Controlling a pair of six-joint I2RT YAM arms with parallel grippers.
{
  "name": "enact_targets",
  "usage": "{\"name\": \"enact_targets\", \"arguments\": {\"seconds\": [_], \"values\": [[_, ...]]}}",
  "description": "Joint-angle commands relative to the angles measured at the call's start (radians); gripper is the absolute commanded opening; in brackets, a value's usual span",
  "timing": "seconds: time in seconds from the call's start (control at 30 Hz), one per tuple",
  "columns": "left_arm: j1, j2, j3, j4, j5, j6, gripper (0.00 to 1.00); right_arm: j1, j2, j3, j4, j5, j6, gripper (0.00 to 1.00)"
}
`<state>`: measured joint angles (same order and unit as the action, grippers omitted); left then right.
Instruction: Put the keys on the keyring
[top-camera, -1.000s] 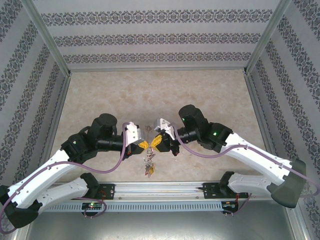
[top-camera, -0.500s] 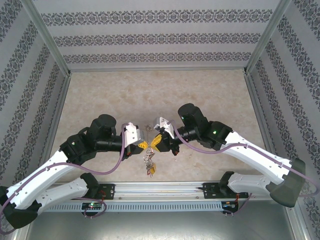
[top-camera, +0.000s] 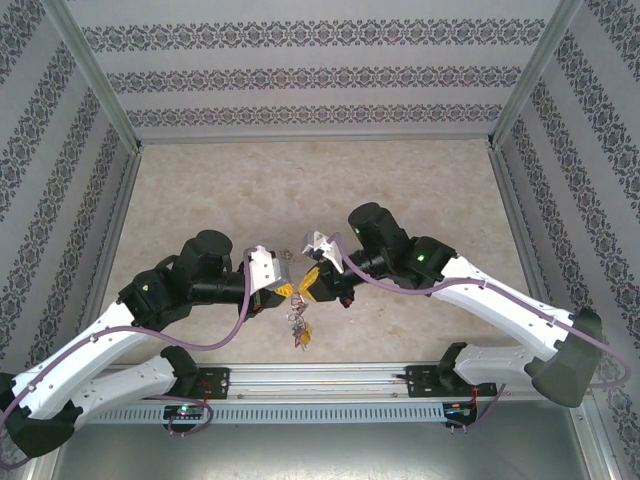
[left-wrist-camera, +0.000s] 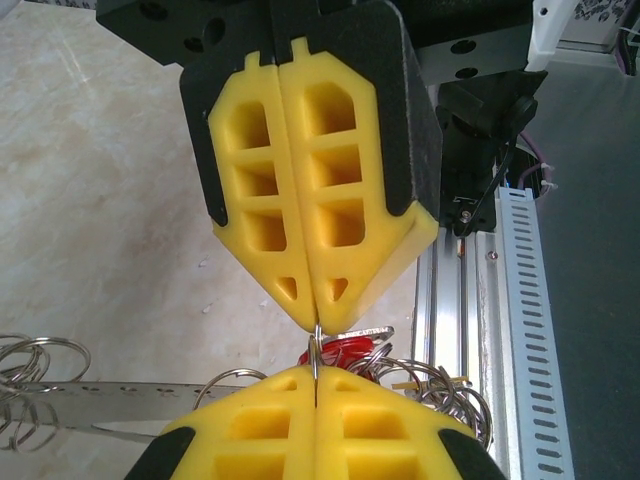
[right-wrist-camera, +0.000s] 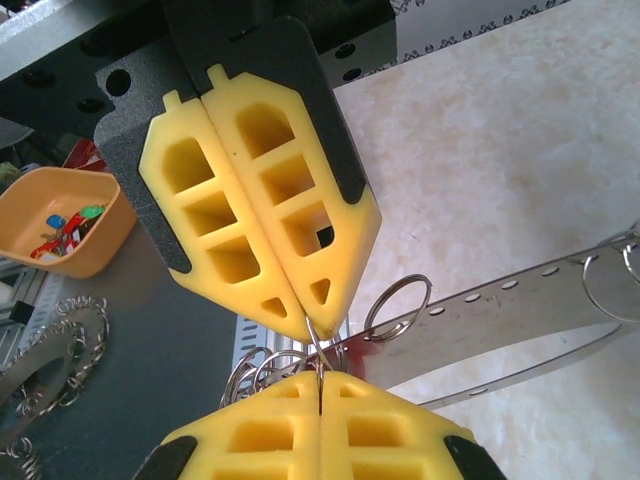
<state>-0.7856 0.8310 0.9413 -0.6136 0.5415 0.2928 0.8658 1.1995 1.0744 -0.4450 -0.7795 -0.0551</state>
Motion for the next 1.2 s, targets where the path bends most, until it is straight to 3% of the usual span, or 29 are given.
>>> {"name": "enact_targets", "arguments": {"seconds": [0.0,0.37,0.87,1.17], "values": [[-0.015,-0.015,0.029,0.064,0.024,0.026,0.0,-0.004,-0.045,0.013,0.026,-0.013,0.002,0.0],[-0.015,-0.017,0.031,0.062,0.025,0.026,0.0,-0.005,-0.094,0.02,0.037,0.073,0.014,0.0],[-0.021,-0.021,0.028,0.055,-0.008,0.031,0.0,-0.01,-0.033,0.032,-0.073,0.01,0.078,0.0],[-0.026,-0.018,0.028,0.056,-0.018,0.033,0.0,-0.011,-0.034,0.021,-0.019,-0.01,0.115,0.0]]}}
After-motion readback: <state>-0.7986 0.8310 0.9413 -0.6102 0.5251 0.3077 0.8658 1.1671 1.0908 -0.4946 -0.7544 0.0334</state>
